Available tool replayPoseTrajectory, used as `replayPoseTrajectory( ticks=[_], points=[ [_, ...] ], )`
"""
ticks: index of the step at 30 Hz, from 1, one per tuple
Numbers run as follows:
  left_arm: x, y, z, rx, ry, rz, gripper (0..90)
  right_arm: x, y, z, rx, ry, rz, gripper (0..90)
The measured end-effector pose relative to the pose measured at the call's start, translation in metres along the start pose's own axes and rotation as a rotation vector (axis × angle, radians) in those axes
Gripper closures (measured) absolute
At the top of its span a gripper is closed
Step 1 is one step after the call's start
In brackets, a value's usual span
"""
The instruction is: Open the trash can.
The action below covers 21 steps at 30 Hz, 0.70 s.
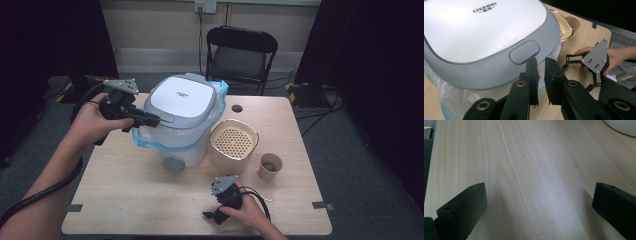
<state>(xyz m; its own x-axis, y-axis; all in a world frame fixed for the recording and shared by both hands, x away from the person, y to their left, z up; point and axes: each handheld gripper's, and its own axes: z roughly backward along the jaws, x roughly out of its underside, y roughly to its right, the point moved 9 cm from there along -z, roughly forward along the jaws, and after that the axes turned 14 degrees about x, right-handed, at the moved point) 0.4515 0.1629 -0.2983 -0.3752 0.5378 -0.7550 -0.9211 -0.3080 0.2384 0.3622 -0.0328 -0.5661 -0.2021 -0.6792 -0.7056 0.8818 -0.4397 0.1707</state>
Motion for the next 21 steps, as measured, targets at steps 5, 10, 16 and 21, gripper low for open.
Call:
replayPoseTrajectory(
  ticks=[5, 10, 16, 21],
  points=[
    [-0.004, -0.002, -0.002, -0.004, 0.01, 0.009, 85.3, 0.0, 0.0, 0.0, 0.001, -0.001, 0.0, 0.0],
    [-0.008, -0.004, -0.007, -0.003, 0.004, 0.016, 86.2, 0.0, 0.0, 0.0, 0.002, 0.0, 0.001, 0.0],
    [-0.012, -0.006, -0.013, 0.006, 0.002, 0.023, 88.3, 0.0, 0.0, 0.0, 0.002, 0.0, 0.002, 0.0],
    [-0.015, -0.011, -0.016, -0.002, -0.001, 0.033, 90.0, 0.0, 0.0, 0.0, 0.002, 0.0, 0.002, 0.0]
  ],
)
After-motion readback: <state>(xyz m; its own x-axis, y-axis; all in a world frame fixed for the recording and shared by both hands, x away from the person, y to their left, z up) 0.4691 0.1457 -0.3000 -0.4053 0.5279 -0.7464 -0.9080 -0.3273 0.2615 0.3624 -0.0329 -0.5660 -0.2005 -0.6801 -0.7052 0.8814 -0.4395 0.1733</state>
